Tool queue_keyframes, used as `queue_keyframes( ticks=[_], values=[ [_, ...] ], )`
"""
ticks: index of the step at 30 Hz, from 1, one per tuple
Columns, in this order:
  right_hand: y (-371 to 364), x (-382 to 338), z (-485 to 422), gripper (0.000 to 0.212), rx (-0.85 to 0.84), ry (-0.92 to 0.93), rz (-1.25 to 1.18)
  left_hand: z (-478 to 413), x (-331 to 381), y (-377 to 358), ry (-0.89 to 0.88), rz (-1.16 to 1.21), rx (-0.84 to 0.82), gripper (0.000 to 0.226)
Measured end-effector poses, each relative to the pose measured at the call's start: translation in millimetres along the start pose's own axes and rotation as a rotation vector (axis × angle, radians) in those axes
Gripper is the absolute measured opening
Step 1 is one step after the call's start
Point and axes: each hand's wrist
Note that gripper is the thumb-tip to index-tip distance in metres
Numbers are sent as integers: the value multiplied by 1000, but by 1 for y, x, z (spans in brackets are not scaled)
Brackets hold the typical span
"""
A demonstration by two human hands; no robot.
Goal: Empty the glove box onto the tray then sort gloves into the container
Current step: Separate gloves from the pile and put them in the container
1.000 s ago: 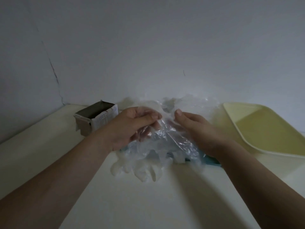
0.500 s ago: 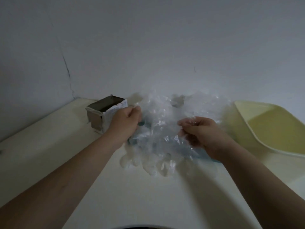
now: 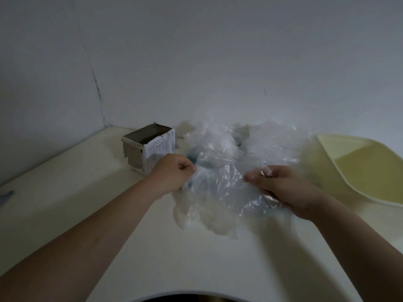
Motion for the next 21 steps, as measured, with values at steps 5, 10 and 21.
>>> queue_keyframes(
  ticks=[5, 10, 21],
  values=[
    [-4, 0, -4, 19, 113, 19, -83, -5, 15, 0, -22, -21, 3, 33],
    [-11, 5, -2, 24, 106, 9, -174, -8, 24, -20, 33, -36, -38, 22],
    [3, 1, 4, 16, 111, 0, -196, -8, 59, 20, 74, 296, -130, 28]
  ],
)
Point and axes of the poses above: each hand's wrist, its own z-axis away from the middle knuckle, its own y-axis out of the back of the hand, x = y × z, and after that the axes turned 5 degrees about -z, right-handed
